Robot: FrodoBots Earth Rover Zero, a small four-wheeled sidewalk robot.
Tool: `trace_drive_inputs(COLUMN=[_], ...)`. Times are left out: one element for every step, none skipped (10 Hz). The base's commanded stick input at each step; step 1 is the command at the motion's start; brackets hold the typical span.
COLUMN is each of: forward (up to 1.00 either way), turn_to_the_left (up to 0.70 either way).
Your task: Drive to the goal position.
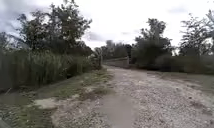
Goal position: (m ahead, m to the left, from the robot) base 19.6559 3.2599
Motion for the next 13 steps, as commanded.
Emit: trace_drive_inputs(forward=[0.7,0.7,0.7,0.7,0.7,0.7,0.7,0.7,0.7,0.7,0.7,0.7,0.7], turn_to_the_left=[0.0,0.0,0.0,0.0,0.0,0.0,0.0,0.0,-0.24,-0.35,-0.35,-0.35,-0.35])
